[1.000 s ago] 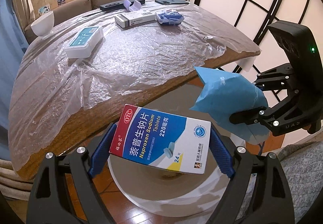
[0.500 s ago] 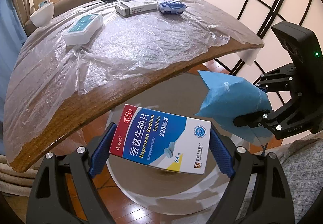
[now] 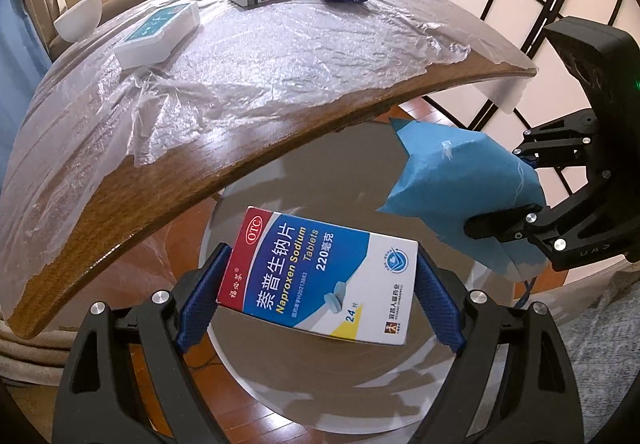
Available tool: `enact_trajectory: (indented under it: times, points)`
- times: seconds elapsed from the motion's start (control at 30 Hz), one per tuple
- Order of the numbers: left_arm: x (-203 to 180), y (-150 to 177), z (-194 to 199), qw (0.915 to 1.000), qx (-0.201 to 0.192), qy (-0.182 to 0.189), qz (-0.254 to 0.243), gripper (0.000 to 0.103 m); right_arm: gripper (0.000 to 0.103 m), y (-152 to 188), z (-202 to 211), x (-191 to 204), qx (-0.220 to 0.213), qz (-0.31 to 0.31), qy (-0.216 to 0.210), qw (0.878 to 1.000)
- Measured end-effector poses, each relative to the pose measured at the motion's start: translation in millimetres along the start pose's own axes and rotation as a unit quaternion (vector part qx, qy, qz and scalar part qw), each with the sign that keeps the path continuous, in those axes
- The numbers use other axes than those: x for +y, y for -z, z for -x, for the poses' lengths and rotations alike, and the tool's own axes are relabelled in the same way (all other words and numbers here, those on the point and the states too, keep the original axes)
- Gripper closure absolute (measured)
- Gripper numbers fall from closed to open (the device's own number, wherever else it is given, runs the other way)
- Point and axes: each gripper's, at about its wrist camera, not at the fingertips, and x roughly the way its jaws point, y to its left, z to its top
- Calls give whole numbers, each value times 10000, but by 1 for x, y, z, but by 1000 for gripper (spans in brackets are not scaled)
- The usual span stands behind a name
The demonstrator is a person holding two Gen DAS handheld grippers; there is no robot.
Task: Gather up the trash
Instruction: 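Carry the Naproxen box with the left tool while the right tool carries the blue bag over the bin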
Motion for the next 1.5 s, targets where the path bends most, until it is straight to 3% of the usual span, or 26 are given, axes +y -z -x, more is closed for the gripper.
enact_trajectory:
  times: [1.5]
  points:
    - [4, 2, -62, 9985, 540, -63, -26, 15, 60, -7, -48, -3, 237, -170, 108, 9995]
